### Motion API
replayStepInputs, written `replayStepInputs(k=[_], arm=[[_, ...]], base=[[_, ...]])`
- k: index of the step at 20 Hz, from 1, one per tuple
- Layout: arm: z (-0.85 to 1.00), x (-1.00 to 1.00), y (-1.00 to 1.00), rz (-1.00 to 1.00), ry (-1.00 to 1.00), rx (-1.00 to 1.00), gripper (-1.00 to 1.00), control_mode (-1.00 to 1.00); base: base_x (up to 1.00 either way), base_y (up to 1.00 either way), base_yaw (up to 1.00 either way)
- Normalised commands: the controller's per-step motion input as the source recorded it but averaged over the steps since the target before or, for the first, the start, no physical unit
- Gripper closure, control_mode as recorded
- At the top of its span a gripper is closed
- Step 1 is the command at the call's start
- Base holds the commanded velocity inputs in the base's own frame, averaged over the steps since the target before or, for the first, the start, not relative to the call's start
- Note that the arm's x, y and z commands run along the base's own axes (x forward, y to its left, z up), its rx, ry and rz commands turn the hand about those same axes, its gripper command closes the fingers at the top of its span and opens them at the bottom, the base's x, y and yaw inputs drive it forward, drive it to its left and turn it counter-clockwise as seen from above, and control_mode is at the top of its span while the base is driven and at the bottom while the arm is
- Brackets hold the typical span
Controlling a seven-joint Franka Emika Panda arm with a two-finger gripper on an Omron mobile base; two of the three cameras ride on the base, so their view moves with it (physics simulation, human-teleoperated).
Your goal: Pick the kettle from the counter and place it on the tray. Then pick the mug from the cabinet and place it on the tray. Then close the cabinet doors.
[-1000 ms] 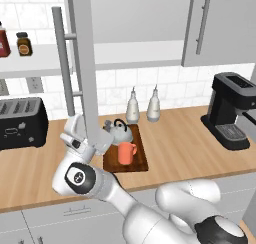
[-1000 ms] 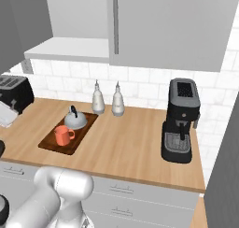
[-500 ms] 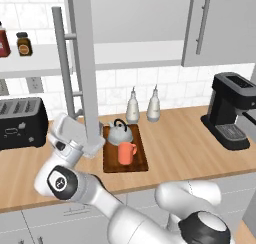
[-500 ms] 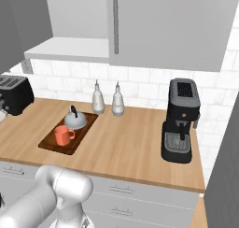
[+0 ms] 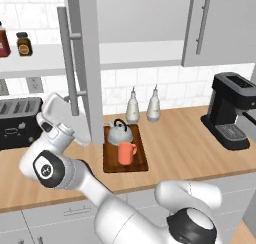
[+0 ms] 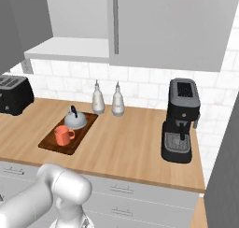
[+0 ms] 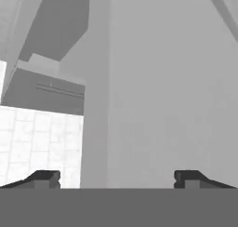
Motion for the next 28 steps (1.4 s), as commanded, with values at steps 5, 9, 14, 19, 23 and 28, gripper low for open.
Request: replayStepInputs(k=[5, 9, 14, 19, 23, 28], arm=[[0.26, -0.13, -0.35, -0.10, -0.01, 0.00, -1.00, -1.00], [0.16, 0.00, -0.53, -0.02, 0.00, 0.02, -1.00, -1.00], [0.20, 0.12, -0.59, 0.00, 0.00, 0.06, -1.00, -1.00], [0.35, 0.34, -0.67, 0.00, 0.06, 0.12, -1.00, -1.00], [0.36, 0.39, -0.66, 0.01, 0.11, 0.12, -1.00, -1.00], [0.39, 0.47, -0.72, 0.04, 0.13, 0.14, -1.00, -1.00]], base=[[0.00, 0.00, 0.00], [0.00, 0.00, 0.00], [0.00, 0.00, 0.00], [0.00, 0.00, 0.00], [0.00, 0.00, 0.00], [0.00, 0.00, 0.00]])
